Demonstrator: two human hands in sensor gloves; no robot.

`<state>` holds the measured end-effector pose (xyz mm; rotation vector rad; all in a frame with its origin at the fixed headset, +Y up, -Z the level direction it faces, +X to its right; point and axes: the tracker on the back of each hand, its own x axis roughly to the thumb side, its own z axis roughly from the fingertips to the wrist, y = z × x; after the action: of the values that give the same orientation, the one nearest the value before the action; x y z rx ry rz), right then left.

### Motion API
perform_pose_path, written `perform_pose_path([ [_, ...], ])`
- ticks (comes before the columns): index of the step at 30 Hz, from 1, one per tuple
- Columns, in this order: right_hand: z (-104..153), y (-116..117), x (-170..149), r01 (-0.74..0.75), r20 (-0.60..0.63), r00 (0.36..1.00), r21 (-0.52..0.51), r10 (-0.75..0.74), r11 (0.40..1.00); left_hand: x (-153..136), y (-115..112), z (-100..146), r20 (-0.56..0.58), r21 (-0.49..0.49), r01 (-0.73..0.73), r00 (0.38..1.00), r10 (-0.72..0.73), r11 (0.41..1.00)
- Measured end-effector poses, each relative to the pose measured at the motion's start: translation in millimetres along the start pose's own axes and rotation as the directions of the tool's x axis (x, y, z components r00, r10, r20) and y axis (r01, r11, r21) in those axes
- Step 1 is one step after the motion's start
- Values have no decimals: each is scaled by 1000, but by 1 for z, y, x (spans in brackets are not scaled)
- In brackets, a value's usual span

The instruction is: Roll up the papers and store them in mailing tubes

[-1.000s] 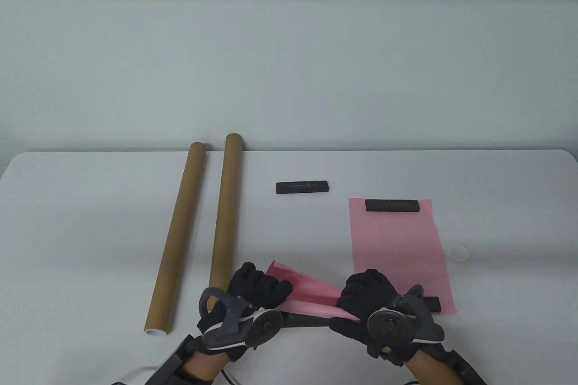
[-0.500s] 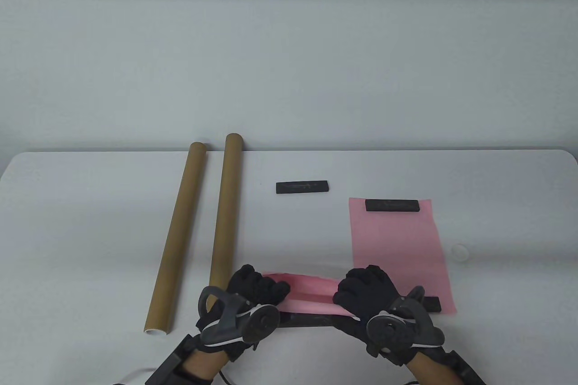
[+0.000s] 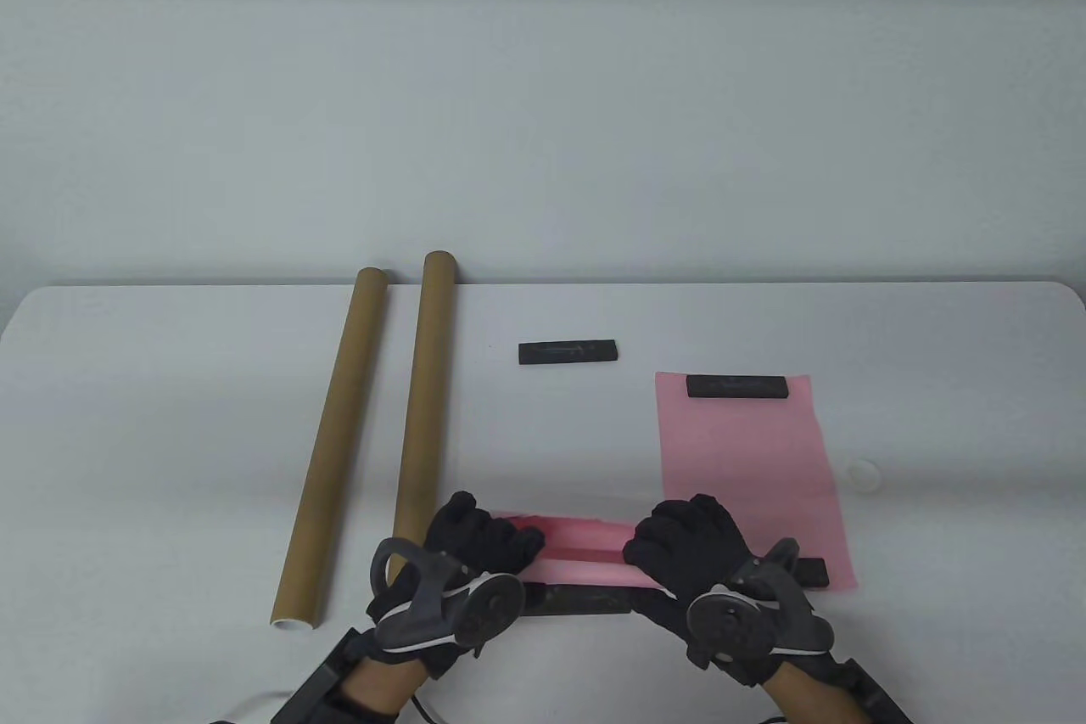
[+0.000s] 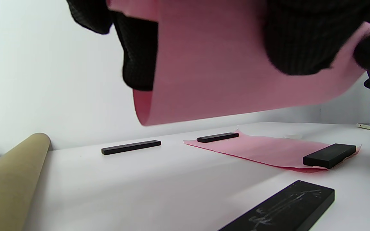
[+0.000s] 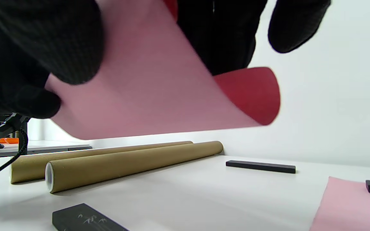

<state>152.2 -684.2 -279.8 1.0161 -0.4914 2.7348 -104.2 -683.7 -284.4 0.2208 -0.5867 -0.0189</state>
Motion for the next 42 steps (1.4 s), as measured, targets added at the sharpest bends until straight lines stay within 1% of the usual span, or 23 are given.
perform_pose_path([
  [5, 0, -1, -4, 64, -10, 998, 10, -64, 998, 2, 2, 0, 24, 8, -8, 1000, 7, 1000],
  [7, 1, -1, -4, 47, -10, 999, 6, -47, 999, 0, 0, -1, 9, -28, -36, 999, 36, 999],
  [9, 1, 0, -3, 0, 11, 1000, 26, -1, 1000, -2, 1, -1, 11, -38, -58, 998, 59, 998],
  [10, 1, 0, -4, -12, 10, 1000, 15, 12, 1000, -2, 1, -1, 9, -38, -58, 998, 59, 998],
  [14, 1, 0, -4, 6, 2, 1000, 9, -6, 1000, 0, 1, 0, 11, -17, -29, 1000, 30, 999],
  [17, 1, -1, -5, 38, 2, 999, 25, -38, 999, 3, 2, 0, 27, 19, 1, 1000, -1, 1000],
  [20, 1, -1, -7, 76, -3, 997, 31, -76, 997, 4, 3, 0, 32, 15, -10, 999, 9, 1000],
  [23, 2, -2, -7, 46, -4, 999, 1, -46, 999, 1, 3, -1, 24, -11, -52, 998, 52, 999],
  [27, 2, -2, -3, 6, 11, 1000, -2, -6, 1000, 0, 3, -1, 14, -15, -47, 999, 47, 999],
  [29, 2, -2, -4, 19, 3, 1000, -10, -19, 1000, 1, 4, 0, 17, -4, -37, 999, 37, 999],
  [32, 2, -2, -6, 57, 0, 998, 10, -57, 998, 4, 5, 1, 29, 16, -5, 1000, 4, 1000],
  [35, 2, -1, -7, 95, -1, 996, 19, -95, 995, 4, 5, 0, 36, 9, -24, 999, 24, 1000],
  [38, 3, -2, -7, 56, -4, 998, -6, -56, 998, 1, 4, 0, 30, -8, -47, 998, 47, 999],
  [42, 3, -3, -4, -1, 4, 1000, -29, 1, 1000, -2, 6, -1, 23, -6, -69, 997, 70, 998],
])
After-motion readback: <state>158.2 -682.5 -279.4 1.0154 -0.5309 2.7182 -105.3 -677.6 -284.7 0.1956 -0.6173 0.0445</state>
